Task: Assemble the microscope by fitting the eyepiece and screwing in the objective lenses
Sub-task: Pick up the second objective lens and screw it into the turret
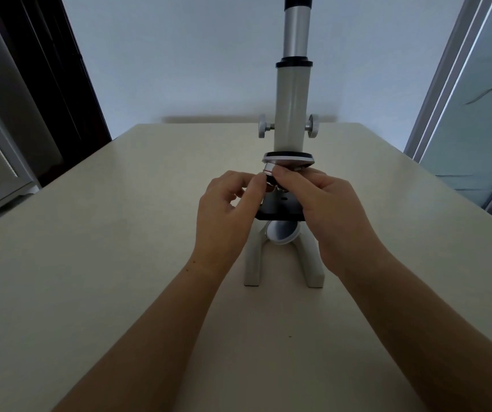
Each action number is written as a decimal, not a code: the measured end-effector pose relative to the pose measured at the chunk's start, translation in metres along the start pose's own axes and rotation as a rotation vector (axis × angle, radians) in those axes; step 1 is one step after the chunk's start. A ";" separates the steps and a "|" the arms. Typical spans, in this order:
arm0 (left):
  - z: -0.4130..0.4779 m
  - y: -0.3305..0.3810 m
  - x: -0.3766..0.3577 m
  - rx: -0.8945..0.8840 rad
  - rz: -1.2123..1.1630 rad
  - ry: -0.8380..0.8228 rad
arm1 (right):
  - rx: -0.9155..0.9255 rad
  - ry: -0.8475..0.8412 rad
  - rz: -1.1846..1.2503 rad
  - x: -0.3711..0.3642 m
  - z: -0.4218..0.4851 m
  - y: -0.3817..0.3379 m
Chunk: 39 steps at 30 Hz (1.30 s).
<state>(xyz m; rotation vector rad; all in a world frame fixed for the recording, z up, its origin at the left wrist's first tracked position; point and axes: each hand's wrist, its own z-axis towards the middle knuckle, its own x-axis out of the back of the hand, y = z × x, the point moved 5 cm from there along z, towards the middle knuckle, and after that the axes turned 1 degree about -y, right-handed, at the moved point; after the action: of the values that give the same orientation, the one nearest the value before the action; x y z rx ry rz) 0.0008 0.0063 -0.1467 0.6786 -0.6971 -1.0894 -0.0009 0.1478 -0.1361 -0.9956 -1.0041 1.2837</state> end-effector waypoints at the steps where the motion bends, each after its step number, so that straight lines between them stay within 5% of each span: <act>1: 0.000 0.001 0.000 -0.005 0.014 0.008 | 0.002 0.005 -0.013 0.000 0.000 0.000; 32: -0.002 0.008 0.002 -0.224 0.277 0.070 | 0.070 0.017 -0.046 -0.001 -0.001 -0.005; 39: -0.001 0.003 0.002 -0.088 0.185 0.046 | 0.083 0.007 -0.068 -0.002 -0.001 -0.005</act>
<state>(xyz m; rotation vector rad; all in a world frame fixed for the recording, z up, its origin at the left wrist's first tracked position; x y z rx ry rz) 0.0037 0.0052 -0.1447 0.5510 -0.6551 -0.9255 0.0016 0.1458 -0.1320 -0.8945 -0.9636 1.2547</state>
